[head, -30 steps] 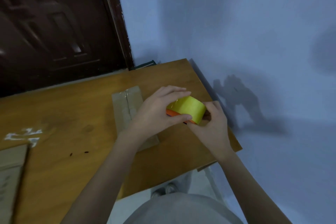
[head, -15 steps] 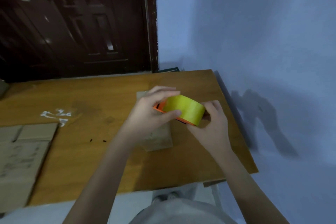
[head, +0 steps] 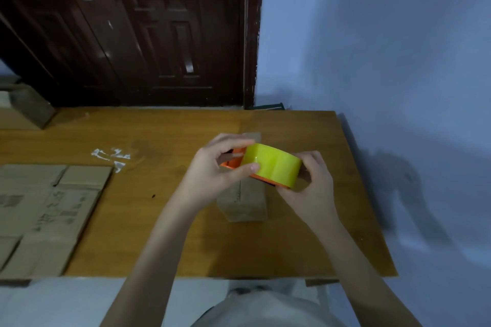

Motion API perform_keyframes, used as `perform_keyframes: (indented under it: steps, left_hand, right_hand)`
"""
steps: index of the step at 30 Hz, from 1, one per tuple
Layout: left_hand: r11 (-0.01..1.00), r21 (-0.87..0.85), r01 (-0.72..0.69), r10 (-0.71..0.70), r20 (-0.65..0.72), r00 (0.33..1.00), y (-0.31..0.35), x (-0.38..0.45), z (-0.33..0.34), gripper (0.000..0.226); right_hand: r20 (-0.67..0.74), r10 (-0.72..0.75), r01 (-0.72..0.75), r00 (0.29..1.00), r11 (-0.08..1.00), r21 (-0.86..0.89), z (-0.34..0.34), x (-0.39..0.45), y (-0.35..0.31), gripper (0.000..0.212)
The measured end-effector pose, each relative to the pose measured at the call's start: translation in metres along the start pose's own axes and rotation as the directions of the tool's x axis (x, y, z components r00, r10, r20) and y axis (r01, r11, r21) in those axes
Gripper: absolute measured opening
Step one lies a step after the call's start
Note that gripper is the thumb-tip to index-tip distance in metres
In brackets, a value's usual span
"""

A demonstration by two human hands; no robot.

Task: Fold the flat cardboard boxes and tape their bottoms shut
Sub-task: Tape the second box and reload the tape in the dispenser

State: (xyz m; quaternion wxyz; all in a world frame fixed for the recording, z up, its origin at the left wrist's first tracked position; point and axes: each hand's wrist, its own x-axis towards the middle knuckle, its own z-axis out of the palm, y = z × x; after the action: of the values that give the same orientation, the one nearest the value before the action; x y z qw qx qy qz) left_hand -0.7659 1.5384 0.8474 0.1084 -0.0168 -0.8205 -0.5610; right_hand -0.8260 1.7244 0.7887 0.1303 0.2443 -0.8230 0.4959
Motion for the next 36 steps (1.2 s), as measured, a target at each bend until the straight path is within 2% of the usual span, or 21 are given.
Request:
perform_keyframes:
  steps: [2,6,12,14,17,21,26,32,36]
  left_hand:
    - [0.996,0.089,0.001,0.004,-0.050,0.999,0.001,-0.002,0.003,0.043]
    - [0.985,0.173,0.026,0.008,-0.191,0.982,0.003,-0.005,0.013,0.019]
    - [0.961,0.271,0.056,0.027,-0.293,0.956,0.000,-0.006,0.027,0.008]
    - [0.919,0.391,0.052,0.079,-0.312,0.947,0.001,-0.006,0.034,0.006]
    - [0.804,0.594,0.028,0.194,-0.306,0.932,0.003,-0.005,0.041,0.007]
    - [0.705,0.705,0.075,0.254,-0.350,0.902,-0.001,-0.002,0.049,0.015]
    - [0.743,0.663,0.092,0.206,-0.357,0.911,-0.010,0.002,0.045,0.019]
    - [0.821,0.565,0.088,0.105,-0.301,0.948,-0.018,0.005,0.037,0.006]
    - [0.922,0.361,0.142,-0.049,-0.254,0.966,-0.015,0.006,0.035,0.017]
  right_hand:
    - [-0.002,0.006,-0.006,1.000,1.000,-0.019,0.003,0.001,0.002,0.042]
    - [-0.006,0.002,-0.002,1.000,0.999,-0.046,0.004,0.002,0.005,0.045]
    - [-0.008,-0.005,0.005,1.000,0.997,-0.080,0.003,0.003,0.006,0.046]
    - [-0.010,0.006,-0.007,1.000,0.996,-0.088,0.005,0.004,0.006,0.046]
    - [-0.019,0.001,-0.003,1.000,0.994,-0.108,0.008,0.007,0.006,0.047]
    - [-0.025,0.016,-0.020,1.000,0.988,-0.151,0.010,0.009,0.002,0.047]
    - [0.010,0.052,-0.049,0.999,0.982,-0.180,0.012,0.008,0.002,0.046]
    - [0.030,0.099,-0.092,0.995,0.980,-0.177,0.009,0.008,0.005,0.050]
    - [0.023,0.125,-0.119,0.992,0.976,-0.181,0.006,0.008,0.007,0.052]
